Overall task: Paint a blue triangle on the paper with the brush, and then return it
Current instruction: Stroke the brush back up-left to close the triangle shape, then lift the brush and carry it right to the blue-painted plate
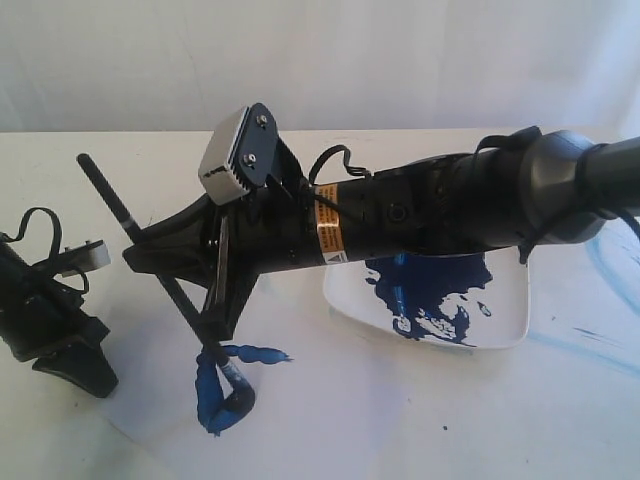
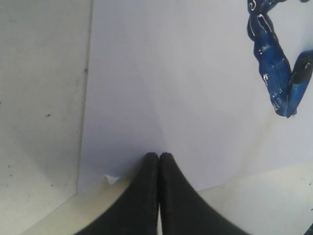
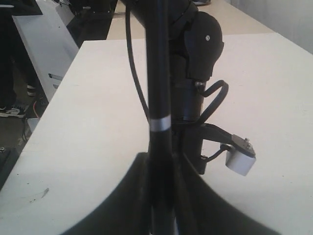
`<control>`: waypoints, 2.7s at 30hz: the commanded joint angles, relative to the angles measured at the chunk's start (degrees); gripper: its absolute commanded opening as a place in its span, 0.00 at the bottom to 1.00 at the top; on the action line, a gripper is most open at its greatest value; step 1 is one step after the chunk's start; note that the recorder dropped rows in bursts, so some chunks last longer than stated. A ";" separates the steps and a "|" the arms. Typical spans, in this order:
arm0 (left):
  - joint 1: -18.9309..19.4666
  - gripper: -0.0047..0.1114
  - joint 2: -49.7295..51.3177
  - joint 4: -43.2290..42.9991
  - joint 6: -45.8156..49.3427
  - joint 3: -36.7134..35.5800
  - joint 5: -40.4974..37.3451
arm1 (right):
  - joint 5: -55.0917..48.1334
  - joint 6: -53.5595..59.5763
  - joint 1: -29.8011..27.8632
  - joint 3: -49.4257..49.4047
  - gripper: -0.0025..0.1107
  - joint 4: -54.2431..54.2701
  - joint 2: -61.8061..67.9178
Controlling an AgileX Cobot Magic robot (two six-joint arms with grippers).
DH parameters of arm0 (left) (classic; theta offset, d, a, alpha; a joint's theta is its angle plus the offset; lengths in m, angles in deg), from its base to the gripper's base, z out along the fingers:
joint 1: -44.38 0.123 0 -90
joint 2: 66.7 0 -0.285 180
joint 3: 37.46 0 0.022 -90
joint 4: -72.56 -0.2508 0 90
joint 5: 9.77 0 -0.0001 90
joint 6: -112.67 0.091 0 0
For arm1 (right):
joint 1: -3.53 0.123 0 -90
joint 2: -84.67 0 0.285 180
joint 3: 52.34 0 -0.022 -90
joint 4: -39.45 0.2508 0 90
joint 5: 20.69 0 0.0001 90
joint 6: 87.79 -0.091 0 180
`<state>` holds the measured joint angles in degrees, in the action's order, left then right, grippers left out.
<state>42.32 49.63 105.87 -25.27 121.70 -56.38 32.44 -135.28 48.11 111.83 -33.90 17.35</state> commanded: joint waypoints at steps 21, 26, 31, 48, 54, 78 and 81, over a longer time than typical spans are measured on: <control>0.23 0.04 0.11 0.07 0.11 0.04 -0.30 | -4.26 1.00 -2.58 0.13 0.02 -0.52 -1.48; 0.23 0.04 0.11 0.07 0.11 0.04 -0.30 | -4.26 1.00 -3.66 0.13 0.02 -0.52 -1.48; 0.23 0.04 0.11 0.07 0.11 0.04 -0.30 | -4.26 1.11 -3.66 0.20 0.02 -0.52 -1.48; 0.23 0.04 0.11 0.07 0.11 0.04 -0.30 | -4.83 1.15 -3.66 0.81 0.02 -0.62 -4.32; 0.23 0.04 0.11 0.07 0.11 0.04 -0.30 | -4.01 -0.50 -3.66 0.81 0.02 -0.74 -8.83; 0.23 0.04 0.11 0.07 0.11 0.04 -0.30 | -6.39 16.06 -26.71 -21.80 0.02 62.33 -27.54; 0.23 0.04 0.11 0.07 0.11 0.04 -0.16 | 0.08 16.87 -26.95 -25.66 0.02 75.04 -26.55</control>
<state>42.32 49.63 105.87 -25.15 121.70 -56.38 26.49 -120.37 21.85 89.18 28.57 -9.70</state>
